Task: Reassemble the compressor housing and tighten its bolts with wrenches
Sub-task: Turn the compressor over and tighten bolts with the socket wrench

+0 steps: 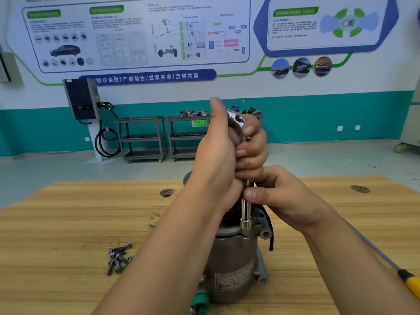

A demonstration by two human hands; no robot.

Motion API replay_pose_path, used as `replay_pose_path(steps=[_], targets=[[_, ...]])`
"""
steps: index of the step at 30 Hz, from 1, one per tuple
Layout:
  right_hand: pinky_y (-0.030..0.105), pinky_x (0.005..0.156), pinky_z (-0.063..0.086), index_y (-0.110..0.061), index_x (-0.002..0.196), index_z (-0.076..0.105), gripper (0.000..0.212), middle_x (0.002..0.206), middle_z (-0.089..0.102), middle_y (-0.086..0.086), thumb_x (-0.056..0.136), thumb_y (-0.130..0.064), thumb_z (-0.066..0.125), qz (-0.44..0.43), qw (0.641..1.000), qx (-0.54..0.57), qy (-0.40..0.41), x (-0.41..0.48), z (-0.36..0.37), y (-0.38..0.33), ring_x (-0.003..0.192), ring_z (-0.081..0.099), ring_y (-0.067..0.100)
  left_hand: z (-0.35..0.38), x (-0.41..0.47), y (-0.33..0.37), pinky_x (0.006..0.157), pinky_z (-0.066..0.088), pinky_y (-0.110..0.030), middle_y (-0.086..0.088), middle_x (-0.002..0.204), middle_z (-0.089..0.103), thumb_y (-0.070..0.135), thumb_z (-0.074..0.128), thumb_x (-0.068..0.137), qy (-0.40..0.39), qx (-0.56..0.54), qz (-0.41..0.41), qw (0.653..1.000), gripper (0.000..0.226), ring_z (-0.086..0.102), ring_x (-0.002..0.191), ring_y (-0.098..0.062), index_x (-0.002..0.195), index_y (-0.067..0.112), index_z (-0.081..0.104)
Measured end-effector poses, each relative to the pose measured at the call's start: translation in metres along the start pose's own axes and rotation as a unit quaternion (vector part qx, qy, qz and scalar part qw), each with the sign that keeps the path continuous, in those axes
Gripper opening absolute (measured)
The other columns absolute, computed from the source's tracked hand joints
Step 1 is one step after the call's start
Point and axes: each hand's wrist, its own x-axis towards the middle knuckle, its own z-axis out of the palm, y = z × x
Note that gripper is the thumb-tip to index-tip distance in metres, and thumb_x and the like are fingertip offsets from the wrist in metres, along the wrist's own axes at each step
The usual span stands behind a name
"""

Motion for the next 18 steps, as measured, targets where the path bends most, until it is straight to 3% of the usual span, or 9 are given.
replay_pose_path(steps=[7,10,13,15,16,18], targets=[[0.015,0.074,0.049,-0.029,0.085,0.077,0.037,0.076,0.073,-0.008,0.058,-0.054,0.080,-0.002,1.000,-0.010,0.006,-0.002,0.000,-0.001,0.079,0.066,0.002,-0.006,0.006,0.014,0.032,0.010,-0.014,0.007,0.040,0.015,0.057,0.017,0.092,-0.118,-0.039,-0.148,0.981,0.068,0.009,0.036,-0.008,0.041,0.020,0.042],[0.016,0.075,0.049,-0.027,0.079,0.078,0.033,0.076,0.073,-0.008,0.059,-0.054,0.079,-0.003,1.000,-0.019,-0.001,-0.002,0.000,-0.001,0.080,0.066,0.002,-0.003,0.008,0.017,0.031,0.012,-0.012,0.007,0.037,0.017,0.057,0.018,0.092,-0.107,-0.021,-0.165,0.980,0.070,0.010,0.034,-0.007,0.038,0.020,0.040],[0.022,0.079,0.050,-0.024,0.083,0.077,0.033,0.083,0.072,-0.004,0.057,-0.043,0.083,0.007,0.999,-0.042,0.004,-0.002,-0.002,-0.003,0.086,0.065,0.010,0.008,0.001,0.007,0.031,0.021,-0.012,0.005,0.035,0.028,0.057,0.020,0.096,0.033,0.072,-0.066,0.995,0.073,0.022,0.030,-0.007,0.040,0.017,0.044],[0.026,0.083,0.050,-0.019,0.086,0.076,0.026,0.087,0.071,-0.001,0.064,-0.031,0.076,0.009,0.998,-0.068,0.010,-0.002,-0.002,-0.005,0.091,0.064,0.014,0.009,-0.013,0.000,0.037,0.036,-0.020,0.001,0.041,0.043,0.061,0.026,0.093,0.140,0.189,0.058,0.970,0.070,0.040,0.036,-0.011,0.050,0.016,0.059],[0.028,0.085,0.050,-0.015,0.086,0.075,0.021,0.089,0.071,0.000,0.068,-0.027,0.073,0.004,0.996,-0.087,0.008,-0.002,-0.001,-0.006,0.093,0.064,0.016,0.007,-0.023,-0.004,0.044,0.044,-0.023,0.001,0.050,0.053,0.063,0.030,0.091,0.177,0.272,0.127,0.937,0.064,0.051,0.045,-0.011,0.061,0.019,0.065],[0.034,0.086,0.050,-0.012,0.084,0.071,0.011,0.091,0.068,0.004,0.076,-0.019,0.069,-0.004,0.992,-0.122,0.008,-0.002,0.001,-0.011,0.094,0.062,0.024,-0.005,-0.044,-0.011,0.066,0.048,-0.020,0.009,0.079,0.064,0.061,0.035,0.090,0.204,0.459,0.257,0.826,0.042,0.062,0.076,-0.005,0.092,0.032,0.064]])
